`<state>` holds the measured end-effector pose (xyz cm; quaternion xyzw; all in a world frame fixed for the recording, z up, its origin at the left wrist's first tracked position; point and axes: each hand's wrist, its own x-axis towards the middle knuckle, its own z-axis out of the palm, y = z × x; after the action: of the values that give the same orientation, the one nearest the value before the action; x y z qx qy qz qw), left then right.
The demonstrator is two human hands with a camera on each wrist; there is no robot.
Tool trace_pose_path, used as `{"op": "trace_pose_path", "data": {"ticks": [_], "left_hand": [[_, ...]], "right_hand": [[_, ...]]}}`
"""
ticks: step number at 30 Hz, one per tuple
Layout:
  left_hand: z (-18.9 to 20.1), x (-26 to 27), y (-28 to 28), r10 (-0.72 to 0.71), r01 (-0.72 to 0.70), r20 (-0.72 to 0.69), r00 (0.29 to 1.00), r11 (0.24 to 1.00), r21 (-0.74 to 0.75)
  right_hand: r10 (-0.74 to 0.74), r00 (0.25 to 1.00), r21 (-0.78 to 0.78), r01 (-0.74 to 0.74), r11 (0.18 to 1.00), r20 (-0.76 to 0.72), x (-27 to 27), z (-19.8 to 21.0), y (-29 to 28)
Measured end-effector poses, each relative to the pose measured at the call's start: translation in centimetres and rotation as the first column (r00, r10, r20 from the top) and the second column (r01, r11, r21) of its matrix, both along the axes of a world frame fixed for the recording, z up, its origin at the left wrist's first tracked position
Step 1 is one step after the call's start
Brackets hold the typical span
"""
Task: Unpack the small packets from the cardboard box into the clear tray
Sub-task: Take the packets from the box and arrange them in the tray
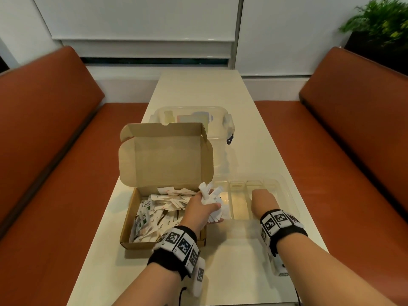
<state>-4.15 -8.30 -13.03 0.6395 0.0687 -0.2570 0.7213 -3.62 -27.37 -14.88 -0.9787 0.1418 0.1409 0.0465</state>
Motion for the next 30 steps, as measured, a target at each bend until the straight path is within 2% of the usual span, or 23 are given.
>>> {"op": "trace_pose_path", "data": {"ticks": [5,8,10,11,12,13,14,15,16,18,21,23,27,30], "left_hand": [[0.0,0.1,0.0,-0.003,0.003,0.014,1.000,1.000,0.004],[0.2,0.1,0.0,-0.002,0.002,0.030,1.000,1.000,-0.017],[0.3,0.2,-0.1,0.005,-0.003,0.042,0.999,0.999,-0.045],[0.4,0.3,-0.3,0.009,-0.006,0.049,0.999,0.998,-0.061],[0.6,0.4,-0.6,0.011,-0.007,0.055,0.998,0.997,-0.073],[0.7,0.5,-1.0,0.007,-0.003,0.062,0.998,0.997,-0.078],[0.9,0.6,-1.4,0.001,0.005,0.068,0.998,0.997,-0.078],[1.1,0.7,-1.8,-0.003,0.008,0.071,0.998,0.997,-0.078],[1.4,0.8,-2.3,0.006,0.000,0.066,0.998,0.997,-0.082],[1.8,1.3,-3.0,0.054,-0.050,0.046,0.997,0.995,-0.084],[2.0,1.8,-3.7,0.106,-0.104,0.019,0.994,0.990,-0.096],[1.9,1.7,-4.1,0.105,-0.102,0.021,0.994,0.990,-0.100],[1.6,1.2,-4.9,0.064,-0.060,0.076,0.995,0.997,-0.051],[1.3,1.0,-5.0,0.086,-0.082,0.070,0.994,0.995,-0.059]], "right_hand": [[-0.019,0.999,0.023,0.018,1.000,0.039,-0.2,0.3,0.1],[-0.112,0.970,0.097,0.093,0.991,0.214,-0.3,0.9,-0.2],[-0.187,0.932,0.263,0.104,0.959,0.312,-0.3,1.9,-0.3],[-0.245,0.915,0.419,0.095,0.903,0.320,-0.3,2.3,-0.3],[-0.310,0.903,0.596,0.077,0.799,0.299,-0.4,2.7,-0.1],[-0.370,0.896,0.747,0.068,0.662,0.246,-0.5,3.3,0.2],[-0.399,0.896,0.839,0.057,0.541,0.197,-0.7,3.9,0.4],[-0.394,0.902,0.877,0.038,0.480,0.176,-0.8,4.3,0.7],[-0.366,0.913,0.886,0.010,0.463,0.181,-0.9,4.6,0.9],[-0.283,0.930,0.853,-0.056,0.519,0.233,-0.9,5.0,1.1],[-0.107,0.942,0.691,-0.154,0.706,0.319,-1.2,5.1,0.9],[-0.004,0.943,0.599,-0.207,0.774,0.332,-1.4,5.0,0.7],[0.093,0.946,0.499,-0.247,0.831,0.312,-1.3,5.0,0.7],[0.069,0.951,0.520,-0.226,0.824,0.303,-1.2,5.2,0.3]]}}
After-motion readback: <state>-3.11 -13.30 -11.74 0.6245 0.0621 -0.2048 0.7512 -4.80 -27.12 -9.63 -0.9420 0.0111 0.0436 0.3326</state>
